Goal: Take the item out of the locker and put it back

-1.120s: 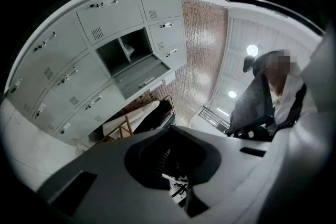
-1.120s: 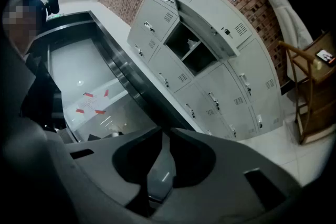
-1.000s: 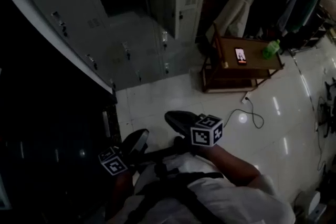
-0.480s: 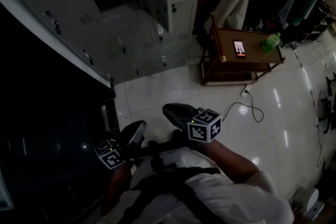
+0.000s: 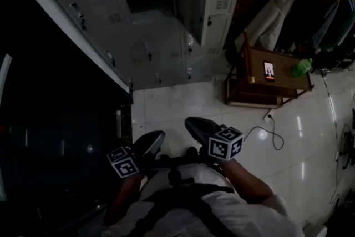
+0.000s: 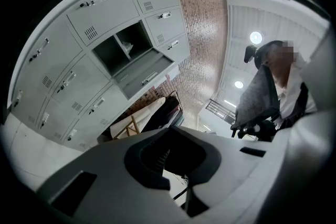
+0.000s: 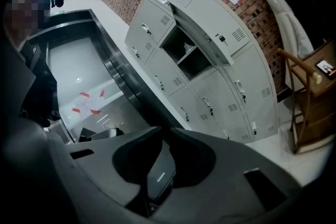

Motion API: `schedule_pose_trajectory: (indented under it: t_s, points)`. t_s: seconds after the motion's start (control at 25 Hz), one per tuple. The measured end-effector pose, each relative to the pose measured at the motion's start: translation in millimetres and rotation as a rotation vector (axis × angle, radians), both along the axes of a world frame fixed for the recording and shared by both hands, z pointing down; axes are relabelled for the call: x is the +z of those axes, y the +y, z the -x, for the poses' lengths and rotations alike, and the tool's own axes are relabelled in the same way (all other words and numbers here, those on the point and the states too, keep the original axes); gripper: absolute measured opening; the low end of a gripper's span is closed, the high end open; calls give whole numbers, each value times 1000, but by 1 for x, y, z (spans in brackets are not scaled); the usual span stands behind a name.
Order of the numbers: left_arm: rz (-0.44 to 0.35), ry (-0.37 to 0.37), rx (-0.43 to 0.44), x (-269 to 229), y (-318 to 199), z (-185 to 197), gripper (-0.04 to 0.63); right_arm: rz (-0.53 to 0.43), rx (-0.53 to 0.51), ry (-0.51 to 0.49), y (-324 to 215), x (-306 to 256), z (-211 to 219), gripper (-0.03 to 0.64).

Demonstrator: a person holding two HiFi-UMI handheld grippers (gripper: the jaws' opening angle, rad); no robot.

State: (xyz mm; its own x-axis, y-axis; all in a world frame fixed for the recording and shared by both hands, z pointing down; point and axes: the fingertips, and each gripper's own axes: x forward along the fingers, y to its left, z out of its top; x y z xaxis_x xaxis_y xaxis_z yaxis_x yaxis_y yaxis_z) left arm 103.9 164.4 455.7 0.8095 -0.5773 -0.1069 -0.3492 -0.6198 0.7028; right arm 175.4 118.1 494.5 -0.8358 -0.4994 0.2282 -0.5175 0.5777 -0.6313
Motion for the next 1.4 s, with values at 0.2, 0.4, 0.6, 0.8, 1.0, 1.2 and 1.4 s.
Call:
schedule_pose_trajectory:
  t_s: [0.2, 0.4, 0.6, 0.8, 1.0, 1.2, 1.4]
  points:
    - [-5, 5, -27, -1, -6, -2, 3, -3, 2, -1, -7, -1, -7, 40]
    - [-70, -203, -118, 2, -21, -6, 3, -96, 4, 117, -15, -2, -18, 40]
    - [-197, -416, -288, -33, -63, 9, 3, -360, 56, 288, -44, -46, -17, 40]
    - [-256, -449, -299, -57, -85, 8, 3, -432, 68, 278, -67, -77, -11, 40]
    - [-246, -448, -316, -61, -92, 7, 3, -434, 68, 282, -79, -83, -9, 40]
    - [-232, -444, -326, -59, -93, 9, 3, -424, 53, 277, -86, -80, -4, 40]
    - [-226, -446, -318, -57, -100, 14, 3, -423, 56, 285, -96, -74, 0, 40]
